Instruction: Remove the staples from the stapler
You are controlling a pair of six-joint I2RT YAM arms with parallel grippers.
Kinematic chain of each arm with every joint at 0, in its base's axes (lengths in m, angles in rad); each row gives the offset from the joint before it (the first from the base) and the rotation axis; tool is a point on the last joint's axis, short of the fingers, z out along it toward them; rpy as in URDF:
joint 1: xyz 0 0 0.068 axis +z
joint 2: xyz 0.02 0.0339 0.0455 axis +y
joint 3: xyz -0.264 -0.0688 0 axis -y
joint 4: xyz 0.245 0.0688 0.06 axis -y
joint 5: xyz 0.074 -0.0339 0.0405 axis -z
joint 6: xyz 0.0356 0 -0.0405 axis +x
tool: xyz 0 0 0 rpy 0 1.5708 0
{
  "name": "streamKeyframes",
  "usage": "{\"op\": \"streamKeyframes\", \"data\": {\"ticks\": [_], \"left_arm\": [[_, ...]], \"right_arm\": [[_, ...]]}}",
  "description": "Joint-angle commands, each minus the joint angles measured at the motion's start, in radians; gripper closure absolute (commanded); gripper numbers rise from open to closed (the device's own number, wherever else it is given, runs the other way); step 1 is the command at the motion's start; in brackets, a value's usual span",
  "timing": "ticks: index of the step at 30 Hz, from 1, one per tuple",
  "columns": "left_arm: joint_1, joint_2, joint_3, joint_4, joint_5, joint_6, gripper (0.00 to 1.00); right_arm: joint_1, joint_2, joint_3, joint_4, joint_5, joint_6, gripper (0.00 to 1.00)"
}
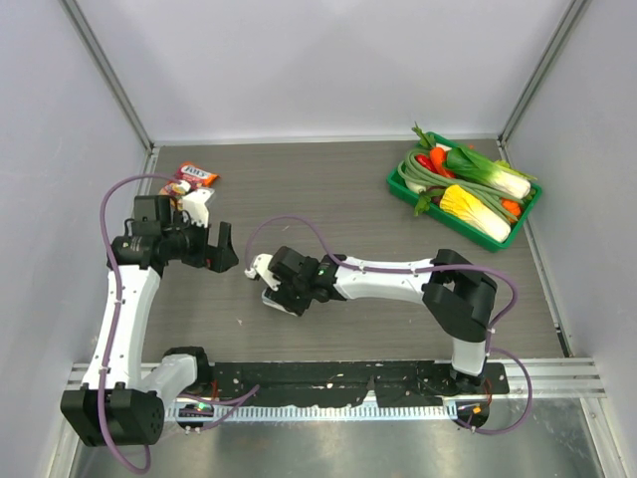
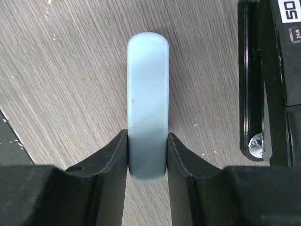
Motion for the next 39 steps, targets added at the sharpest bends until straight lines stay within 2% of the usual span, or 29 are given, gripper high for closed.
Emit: {"op": "streamKeyframes", "data": {"ticks": [1,3,8,12,13,15,19,25,29,30,32,35,39], "left_arm": [[0.000,-0.043,-0.008,0.028,0.155,-0.006,0.00],[0.005,-0.077,-0.033,0.093,0.235,-0.028,0.00],[0.009,-0.199,-0.084,0.304,0.355,-0.202,0.00],[0.009,-0.200,-0.100,0.386,0.447,-0.294,0.00],[0.011,-0.198,-0.108,0.407,0.477,-0.305,0.00],[0.015,-0.193,-0.119,0.436,0.581,-0.340,0.00],[0.018,-0.198,-0.168,0.597,0.703,-0.451,0.00],[0.018,-0.167,-0.289,0.916,0.760,-0.719,0.00],[0.017,-0.158,-0.311,0.908,0.795,-0.697,0.00],[0.018,-0.160,-0.294,0.812,0.794,-0.615,0.00],[0.017,-0.160,-0.282,0.741,0.797,-0.557,0.00],[0.017,-0.158,-0.288,0.742,0.809,-0.566,0.00],[0.015,-0.152,-0.317,0.808,0.840,-0.615,0.00]], "right_arm": [[-0.009,-0.086,0.035,0.099,-0.042,0.142,0.99],[-0.015,-0.131,0.022,0.126,-0.042,0.182,0.99],[-0.076,-0.269,-0.044,0.271,-0.069,0.338,0.99],[-0.159,-0.373,-0.147,0.461,-0.231,0.499,0.99],[-0.174,-0.387,-0.173,0.567,-0.259,0.533,0.99],[-0.219,-0.412,-0.227,0.659,-0.311,0.637,0.99],[-0.260,-0.418,-0.271,0.827,-0.417,0.774,0.99],[-0.265,-0.435,-0.305,0.970,-0.436,0.886,0.99],[-0.265,-0.433,-0.328,1.039,-0.436,0.935,0.99],[-0.266,-0.436,-0.333,1.051,-0.434,0.943,0.99],[-0.268,-0.433,-0.348,1.073,-0.434,0.972,0.99],[-0.268,-0.415,-0.360,1.122,-0.433,1.015,0.99],[-0.266,-0.361,-0.390,1.287,-0.425,1.099,0.99]]}}
